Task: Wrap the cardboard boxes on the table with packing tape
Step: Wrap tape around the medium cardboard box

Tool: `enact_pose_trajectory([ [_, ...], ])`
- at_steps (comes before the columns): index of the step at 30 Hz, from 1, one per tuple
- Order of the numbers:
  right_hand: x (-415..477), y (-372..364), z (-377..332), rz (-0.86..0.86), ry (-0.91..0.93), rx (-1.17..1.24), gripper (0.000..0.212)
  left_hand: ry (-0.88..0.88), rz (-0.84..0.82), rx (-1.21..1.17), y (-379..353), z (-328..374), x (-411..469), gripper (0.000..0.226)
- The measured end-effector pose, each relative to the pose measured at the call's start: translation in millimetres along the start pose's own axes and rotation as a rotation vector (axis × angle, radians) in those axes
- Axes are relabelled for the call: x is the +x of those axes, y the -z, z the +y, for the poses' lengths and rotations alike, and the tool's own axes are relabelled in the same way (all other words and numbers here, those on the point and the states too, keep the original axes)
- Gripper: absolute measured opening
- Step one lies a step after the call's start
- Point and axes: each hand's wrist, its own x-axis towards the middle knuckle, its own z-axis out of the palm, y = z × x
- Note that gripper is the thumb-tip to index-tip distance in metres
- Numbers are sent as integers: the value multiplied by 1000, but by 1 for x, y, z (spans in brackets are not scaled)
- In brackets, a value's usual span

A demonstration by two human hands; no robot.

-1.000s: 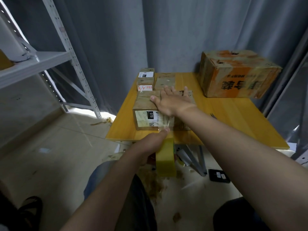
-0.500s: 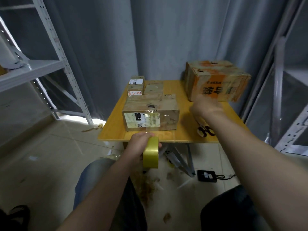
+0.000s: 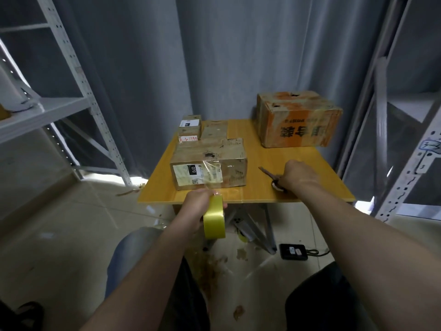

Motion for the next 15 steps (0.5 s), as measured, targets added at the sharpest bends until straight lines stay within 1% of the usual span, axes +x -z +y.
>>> enact_pose_trajectory([
  [1, 3, 2, -1, -22, -4, 137, 38, -6, -3, -3, 0, 0, 0, 23],
  [2, 4, 4, -4, -65, -18, 371, 36, -9, -5, -6, 1, -1, 0, 22],
  [3, 5, 6, -7, -135, -39, 671, 32, -10, -8, -9, 2, -1, 0, 22],
  [4, 5, 8, -9, -202, -34, 955, 29, -9, -11, -18, 3, -2, 0, 23],
  [5, 4, 11, -10, -276, 12, 1155, 32, -8, -12, -31, 4, -3, 1, 24],
  [6, 3, 16, -9, -375, 87, 1278, 39, -8, -15, -47, 4, -3, 2, 24],
  [7, 3, 20, -8, -508, 161, 1335, 49, -9, -16, -61, 5, -4, 3, 24],
  [8, 3, 24, -6, -658, 218, 1299, 59, -13, -15, -70, 5, -5, 4, 24],
  [9, 0, 29, -6, -797, 262, 1186, 65, -18, -12, -78, 5, -5, 5, 24],
  [10, -4, 35, -7, -890, 306, 1017, 66, -24, -10, -91, 5, -6, 5, 24],
  [11, -6, 40, -8, -932, 348, 827, 66, -28, -11, -104, 5, -6, 6, 24],
  [13, -10, 50, -14, -923, 383, 522, 68, -26, -13, -113, 5, -7, 7, 23],
  [15, -10, 56, -22, -899, 344, 373, 76, -28, -10, -107, 6, -7, 6, 23],
])
